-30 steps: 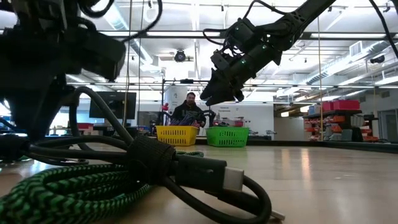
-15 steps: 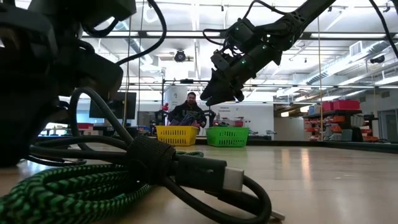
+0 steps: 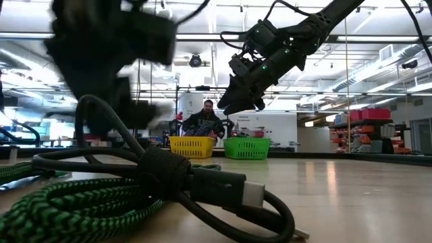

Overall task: Pick & Place USB Port
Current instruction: Put the black usb cable into the green bin

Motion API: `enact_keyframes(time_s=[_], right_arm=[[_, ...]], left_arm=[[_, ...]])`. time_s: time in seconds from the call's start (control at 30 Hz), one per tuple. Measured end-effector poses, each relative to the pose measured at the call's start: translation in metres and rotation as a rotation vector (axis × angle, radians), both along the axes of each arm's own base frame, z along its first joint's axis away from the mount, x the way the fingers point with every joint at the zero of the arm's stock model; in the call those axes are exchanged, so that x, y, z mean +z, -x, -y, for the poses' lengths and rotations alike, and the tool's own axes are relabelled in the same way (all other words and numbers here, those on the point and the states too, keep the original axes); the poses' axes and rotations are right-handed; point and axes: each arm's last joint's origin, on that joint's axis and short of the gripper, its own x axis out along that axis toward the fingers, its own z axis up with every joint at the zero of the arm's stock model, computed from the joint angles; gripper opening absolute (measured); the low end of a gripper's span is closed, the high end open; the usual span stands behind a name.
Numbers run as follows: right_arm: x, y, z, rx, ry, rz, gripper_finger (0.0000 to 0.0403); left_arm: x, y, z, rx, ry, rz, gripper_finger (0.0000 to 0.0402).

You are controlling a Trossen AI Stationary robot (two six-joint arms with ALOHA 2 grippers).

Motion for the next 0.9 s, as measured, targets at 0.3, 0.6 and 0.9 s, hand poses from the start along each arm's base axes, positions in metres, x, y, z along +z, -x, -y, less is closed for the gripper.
enact_keyframes(time_s=[0.3, 0.6, 0.9], right_arm=[[-0.001, 0.001, 0.002, -0.002, 0.028, -0.016, 0.0207], [0.001, 0.0, 0.003, 0.035, 0.038, 0.006, 0.0207], [0.019, -0.01, 0.0, 0.197, 0.054, 0.233, 0.0207]], left_arm=[[0.047, -0.015, -0.022, -0.027, -0.385, 0.1, 0.0028], [0.103, 0.02, -0.085, 0.092, -0.677, 0.161, 0.0028], [0.12, 0.081, -0.159, 0.248, -0.579, 0.632, 0.0028]])
